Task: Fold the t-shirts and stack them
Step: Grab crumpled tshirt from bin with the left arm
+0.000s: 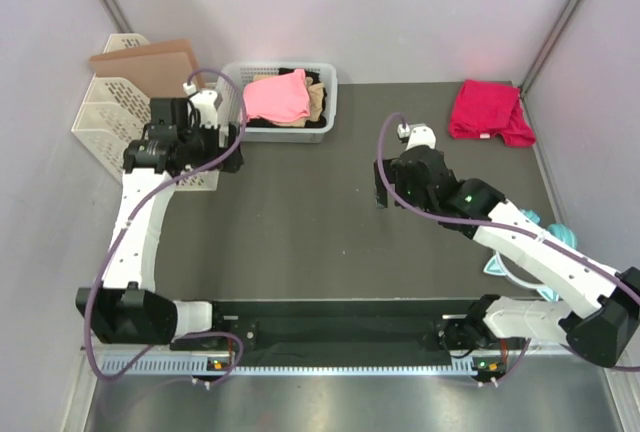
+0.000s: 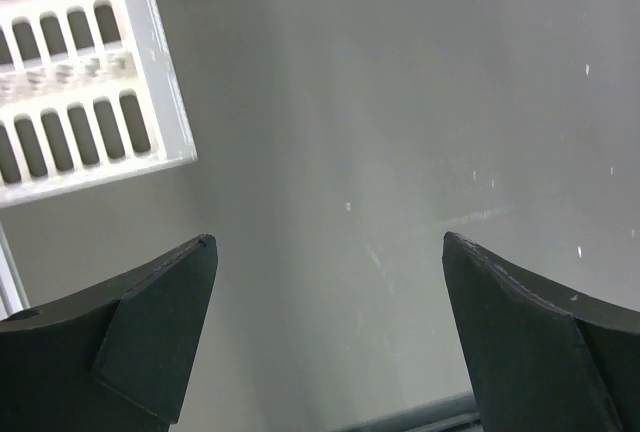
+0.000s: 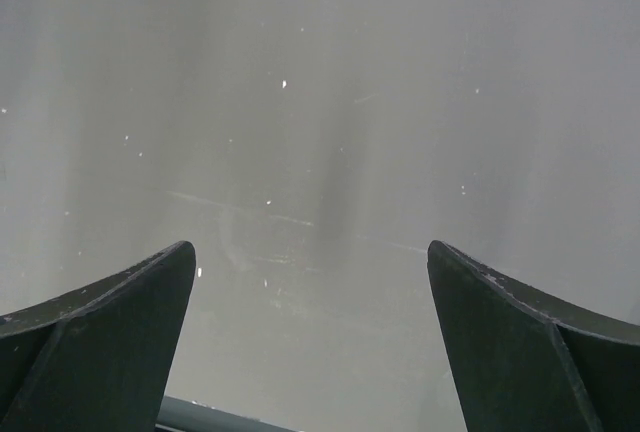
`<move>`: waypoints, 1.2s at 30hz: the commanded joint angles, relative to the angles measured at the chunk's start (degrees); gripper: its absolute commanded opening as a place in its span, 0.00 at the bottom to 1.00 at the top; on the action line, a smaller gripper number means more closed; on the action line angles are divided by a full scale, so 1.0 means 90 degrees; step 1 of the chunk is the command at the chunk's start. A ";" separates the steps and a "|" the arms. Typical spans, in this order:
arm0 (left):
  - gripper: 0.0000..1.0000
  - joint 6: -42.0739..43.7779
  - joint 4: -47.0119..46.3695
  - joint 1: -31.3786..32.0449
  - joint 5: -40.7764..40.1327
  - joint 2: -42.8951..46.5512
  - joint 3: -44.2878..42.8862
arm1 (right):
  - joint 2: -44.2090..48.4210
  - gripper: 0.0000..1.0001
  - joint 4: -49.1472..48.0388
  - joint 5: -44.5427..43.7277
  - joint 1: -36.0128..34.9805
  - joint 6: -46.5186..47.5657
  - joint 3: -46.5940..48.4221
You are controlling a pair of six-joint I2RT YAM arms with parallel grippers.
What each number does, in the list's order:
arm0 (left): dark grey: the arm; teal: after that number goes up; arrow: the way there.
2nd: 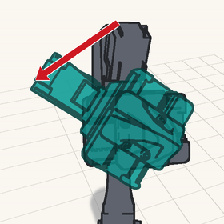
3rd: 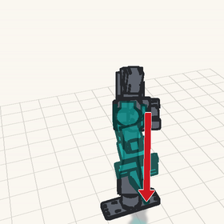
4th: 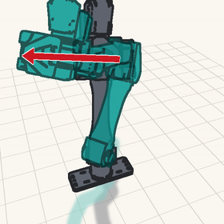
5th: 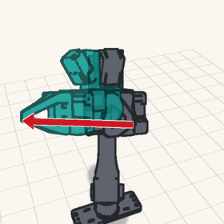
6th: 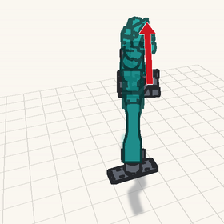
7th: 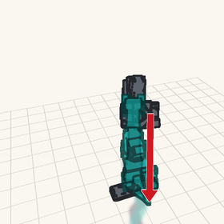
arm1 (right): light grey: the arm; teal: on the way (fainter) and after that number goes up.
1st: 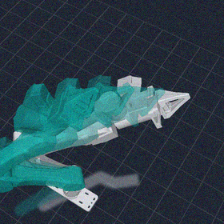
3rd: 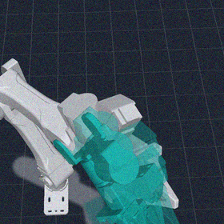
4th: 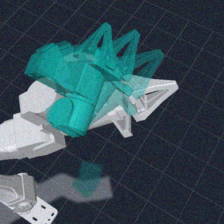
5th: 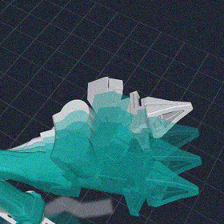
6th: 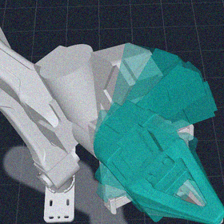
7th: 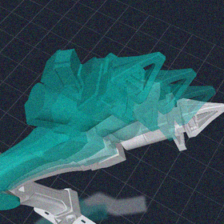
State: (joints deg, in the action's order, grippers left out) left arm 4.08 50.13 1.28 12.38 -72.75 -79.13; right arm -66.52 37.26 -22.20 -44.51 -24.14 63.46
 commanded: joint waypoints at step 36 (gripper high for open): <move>0.80 -0.0336 -0.1908 0.0317 -0.0292 -0.6858 -0.5173 | 0.1444 1.00 -0.0741 -0.0161 -0.0533 0.0075 -0.1045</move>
State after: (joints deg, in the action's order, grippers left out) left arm 1.65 35.55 4.03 6.42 -135.79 -128.29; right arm -54.08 30.92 -22.76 -48.38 -23.07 53.23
